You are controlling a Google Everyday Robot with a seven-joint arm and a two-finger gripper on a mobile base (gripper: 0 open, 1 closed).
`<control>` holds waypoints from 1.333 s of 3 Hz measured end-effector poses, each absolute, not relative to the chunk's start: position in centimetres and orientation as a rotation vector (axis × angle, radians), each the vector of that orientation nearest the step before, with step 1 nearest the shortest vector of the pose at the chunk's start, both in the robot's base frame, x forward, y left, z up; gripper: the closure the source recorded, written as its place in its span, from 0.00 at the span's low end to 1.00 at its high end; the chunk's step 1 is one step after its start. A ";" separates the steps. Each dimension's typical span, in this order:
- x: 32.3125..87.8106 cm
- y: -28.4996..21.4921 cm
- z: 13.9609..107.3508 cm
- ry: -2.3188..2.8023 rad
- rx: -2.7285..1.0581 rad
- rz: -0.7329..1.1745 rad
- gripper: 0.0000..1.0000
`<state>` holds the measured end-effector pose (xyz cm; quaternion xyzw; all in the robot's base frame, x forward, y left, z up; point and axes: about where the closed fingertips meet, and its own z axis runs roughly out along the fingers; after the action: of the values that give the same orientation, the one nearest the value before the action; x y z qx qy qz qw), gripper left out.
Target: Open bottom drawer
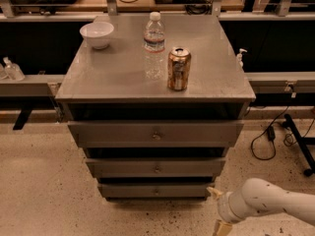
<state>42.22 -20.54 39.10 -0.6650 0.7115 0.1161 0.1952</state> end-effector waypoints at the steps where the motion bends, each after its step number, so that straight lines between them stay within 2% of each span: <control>1: 43.0 -22.4 35.6 1.960 -1.835 0.298 0.00; 4: 43.8 -19.4 28.1 1.848 -1.973 0.435 0.00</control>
Offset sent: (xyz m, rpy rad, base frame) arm 0.0074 -0.0181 -0.0338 0.0198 -0.0428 -0.0062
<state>43.85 -19.38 28.12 -0.7059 0.6614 0.1555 0.2004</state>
